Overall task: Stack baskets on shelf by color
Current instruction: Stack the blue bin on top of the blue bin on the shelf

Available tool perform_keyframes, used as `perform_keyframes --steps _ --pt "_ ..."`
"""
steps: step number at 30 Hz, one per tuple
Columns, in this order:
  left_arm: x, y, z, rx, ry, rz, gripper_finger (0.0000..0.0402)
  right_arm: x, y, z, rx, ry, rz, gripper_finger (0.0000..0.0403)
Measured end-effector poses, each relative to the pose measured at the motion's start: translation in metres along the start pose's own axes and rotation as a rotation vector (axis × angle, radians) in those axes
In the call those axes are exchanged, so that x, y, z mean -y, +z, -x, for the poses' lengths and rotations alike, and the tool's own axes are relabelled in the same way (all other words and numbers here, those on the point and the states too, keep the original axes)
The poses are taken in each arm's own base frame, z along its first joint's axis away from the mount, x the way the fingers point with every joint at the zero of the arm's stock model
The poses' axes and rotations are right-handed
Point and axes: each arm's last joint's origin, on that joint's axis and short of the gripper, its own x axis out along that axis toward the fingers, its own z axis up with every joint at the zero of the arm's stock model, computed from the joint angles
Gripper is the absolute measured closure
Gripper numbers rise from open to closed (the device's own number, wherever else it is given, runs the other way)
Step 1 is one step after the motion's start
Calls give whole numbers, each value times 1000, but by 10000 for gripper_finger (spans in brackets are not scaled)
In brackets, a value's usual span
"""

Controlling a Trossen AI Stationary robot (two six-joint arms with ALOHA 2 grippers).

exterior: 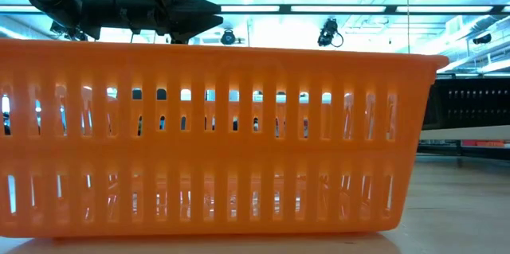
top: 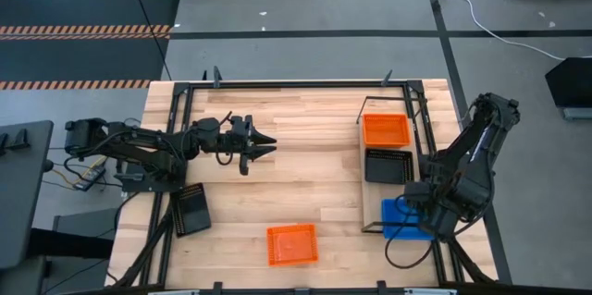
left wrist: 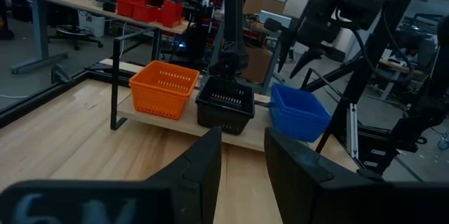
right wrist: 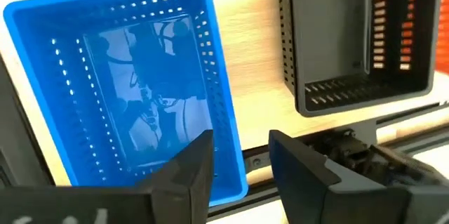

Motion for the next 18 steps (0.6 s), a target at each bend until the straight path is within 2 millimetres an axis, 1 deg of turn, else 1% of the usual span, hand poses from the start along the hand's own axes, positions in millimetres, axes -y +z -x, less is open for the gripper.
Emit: perform_keyframes --steps 4,9,14,18 --pt "0 0 0 0 0 0 285 -1 0 1 -8 19 -81 259" --pt "0 0 0 0 0 0 285 -10 4 5 13 120 -105 261" --pt "0 0 0 0 0 1 285 -21 4 -9 -37 169 -110 261" --pt "0 0 0 -1 1 7 285 -23 5 -18 -35 157 -110 261"
